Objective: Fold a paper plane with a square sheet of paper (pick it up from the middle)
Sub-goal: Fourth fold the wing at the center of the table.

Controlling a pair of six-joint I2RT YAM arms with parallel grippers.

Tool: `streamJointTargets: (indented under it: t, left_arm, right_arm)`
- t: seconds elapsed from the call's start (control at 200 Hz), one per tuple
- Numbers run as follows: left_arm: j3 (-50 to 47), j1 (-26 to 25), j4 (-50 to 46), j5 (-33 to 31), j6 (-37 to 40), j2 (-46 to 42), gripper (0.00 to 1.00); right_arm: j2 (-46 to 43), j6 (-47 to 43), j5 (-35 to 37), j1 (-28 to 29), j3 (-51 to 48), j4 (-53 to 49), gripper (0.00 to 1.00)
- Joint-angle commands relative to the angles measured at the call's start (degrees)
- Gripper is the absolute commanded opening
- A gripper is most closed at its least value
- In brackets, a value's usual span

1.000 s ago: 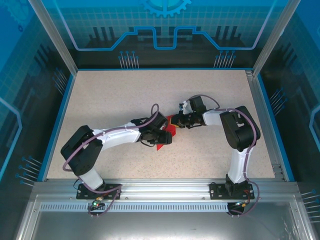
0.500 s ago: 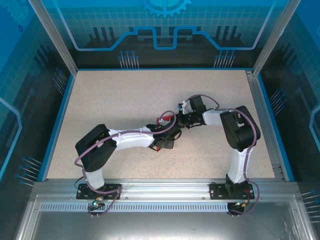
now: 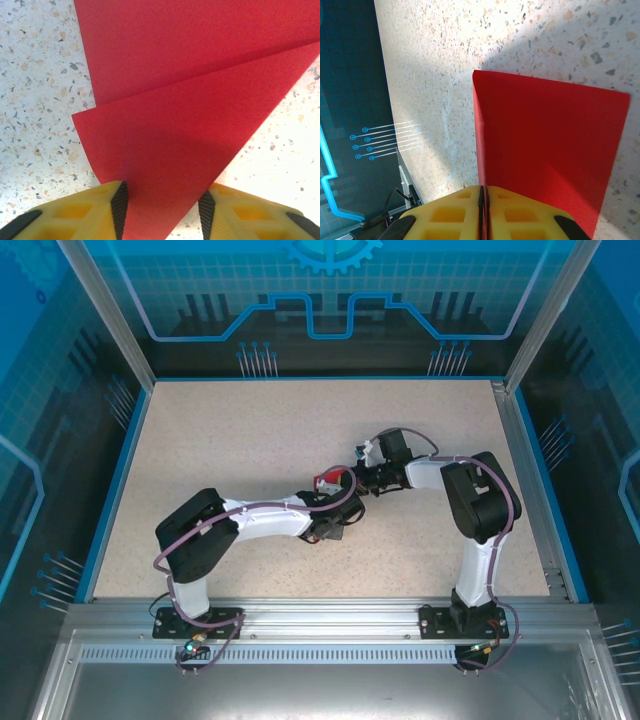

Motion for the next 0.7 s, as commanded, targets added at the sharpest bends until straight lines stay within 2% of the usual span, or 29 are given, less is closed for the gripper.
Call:
streamJointTargets:
  t: [0.0,0.215,0.39,0.695]
  left_arm:
    - [0.48,-0.58,-1.28,-1.37,-1.04,1.15,0.41]
    - [0.33,-0.69,-1.08,-1.29,-1.04,1.1,0.37]
    - [-0.24,-0.76,-1.08,-1.41,-0.95,0.8,0.42]
    - [-0.9,-0.74,-1.16,-2.11,-0.96,0.93,0.38]
  right_arm:
    - [-2.04,-0.53,-1.04,-0.74,0.83,-1.58,0.12]
    - [-2.12,-0.7,-0.69,-0.79,0.7,-1.93,0.12]
    - [-2.21,-0.84,-0.81,-0.83,0.72,-1.85,0.09]
    - [-1.95,-0.79,-1.02,-0.81,1.05,-2.17,0.08]
